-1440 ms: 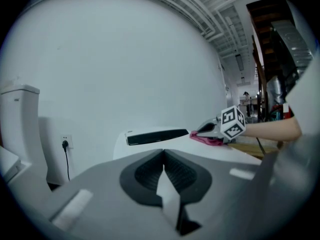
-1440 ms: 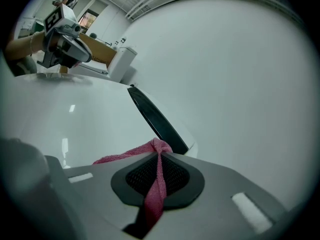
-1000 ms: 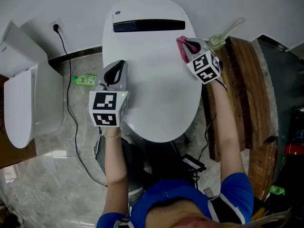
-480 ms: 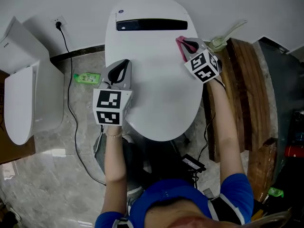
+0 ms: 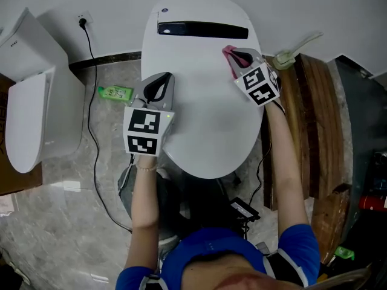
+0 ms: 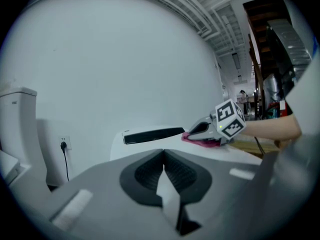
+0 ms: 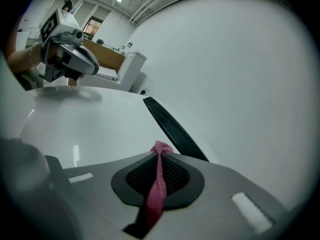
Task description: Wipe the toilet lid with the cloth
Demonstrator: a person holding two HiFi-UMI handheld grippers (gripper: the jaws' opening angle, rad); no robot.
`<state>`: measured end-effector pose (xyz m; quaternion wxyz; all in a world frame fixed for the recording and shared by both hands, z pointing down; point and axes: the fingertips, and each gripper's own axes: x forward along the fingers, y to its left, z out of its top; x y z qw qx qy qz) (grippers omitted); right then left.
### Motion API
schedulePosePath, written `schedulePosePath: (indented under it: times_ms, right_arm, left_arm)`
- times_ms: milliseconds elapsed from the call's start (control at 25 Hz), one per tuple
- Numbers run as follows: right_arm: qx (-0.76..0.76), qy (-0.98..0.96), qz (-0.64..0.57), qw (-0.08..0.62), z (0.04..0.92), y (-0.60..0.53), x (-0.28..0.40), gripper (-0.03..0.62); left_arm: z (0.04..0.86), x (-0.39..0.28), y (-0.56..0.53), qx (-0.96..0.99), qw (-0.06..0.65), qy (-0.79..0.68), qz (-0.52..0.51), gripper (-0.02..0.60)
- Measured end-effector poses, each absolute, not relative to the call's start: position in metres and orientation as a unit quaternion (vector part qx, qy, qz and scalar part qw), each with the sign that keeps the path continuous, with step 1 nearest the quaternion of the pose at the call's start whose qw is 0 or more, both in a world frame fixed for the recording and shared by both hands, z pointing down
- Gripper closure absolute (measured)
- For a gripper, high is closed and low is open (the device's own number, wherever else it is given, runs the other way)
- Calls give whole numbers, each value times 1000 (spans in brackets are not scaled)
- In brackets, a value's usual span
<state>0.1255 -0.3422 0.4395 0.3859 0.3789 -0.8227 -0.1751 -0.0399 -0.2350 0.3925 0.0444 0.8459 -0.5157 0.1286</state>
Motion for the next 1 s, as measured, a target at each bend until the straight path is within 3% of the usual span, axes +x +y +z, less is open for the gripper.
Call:
schedulePosePath:
  times_ms: [1000]
  right_arm:
    - [297,-839,-228,395,438,-336,26,582]
  left_arm:
    - [393,-66,-229,836,48,-531,130,580]
